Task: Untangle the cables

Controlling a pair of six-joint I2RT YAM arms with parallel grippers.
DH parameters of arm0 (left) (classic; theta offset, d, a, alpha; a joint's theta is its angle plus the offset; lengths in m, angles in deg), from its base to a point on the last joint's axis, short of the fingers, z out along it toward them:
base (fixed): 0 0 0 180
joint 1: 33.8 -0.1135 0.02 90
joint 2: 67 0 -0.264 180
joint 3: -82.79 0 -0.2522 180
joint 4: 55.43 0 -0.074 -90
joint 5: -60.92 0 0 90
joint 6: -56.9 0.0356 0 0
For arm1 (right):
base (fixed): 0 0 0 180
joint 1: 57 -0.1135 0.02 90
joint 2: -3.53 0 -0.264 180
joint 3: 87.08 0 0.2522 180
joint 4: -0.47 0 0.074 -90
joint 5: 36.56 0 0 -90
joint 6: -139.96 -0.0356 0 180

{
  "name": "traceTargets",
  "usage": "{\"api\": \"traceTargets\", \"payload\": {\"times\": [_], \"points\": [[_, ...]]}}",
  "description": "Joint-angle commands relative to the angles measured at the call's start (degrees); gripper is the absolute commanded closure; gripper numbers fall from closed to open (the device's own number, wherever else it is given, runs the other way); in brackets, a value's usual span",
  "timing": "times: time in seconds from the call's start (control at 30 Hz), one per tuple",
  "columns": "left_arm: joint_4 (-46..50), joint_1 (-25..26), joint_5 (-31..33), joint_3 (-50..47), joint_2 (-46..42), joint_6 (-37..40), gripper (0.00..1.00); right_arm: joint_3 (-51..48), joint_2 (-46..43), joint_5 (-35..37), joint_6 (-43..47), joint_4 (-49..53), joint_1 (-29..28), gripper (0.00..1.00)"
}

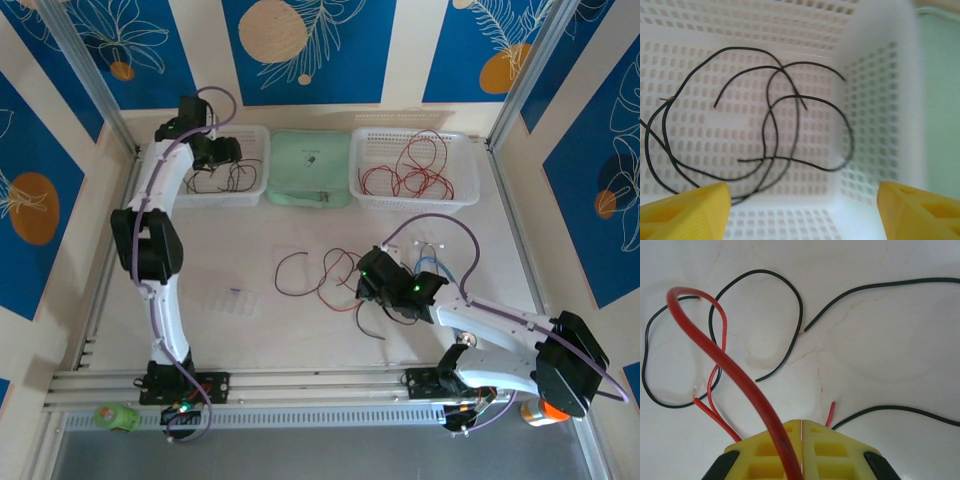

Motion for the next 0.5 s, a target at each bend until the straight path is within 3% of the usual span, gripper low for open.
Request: {"api": "traceTargets", "payload": {"times": [0.0,0.13,0.3,0.47], "points": [[9.54,2.37,-4.28,1.08,-9.75,1.23,0.23,2.58,1.33,-0.55,1.24,0.13,0.21,1.00],[12.33,8.18,-1.86,-13.35,-21.25,2.99,0.22,4.43,2.52,-0.33,1.75,1.18,1.33,1.00],[8.34,15.73,-3.35,-35.99,-33.96,1.87,0.23,6.54,2.53,-1.10,3.66,1.49,3.91,1.00],[6.15,23.19,-0.62,-49.60,-37.76,-2.75,0.29,8.05,2.37,-2.92,5.07,1.23,6.27,1.00]]}}
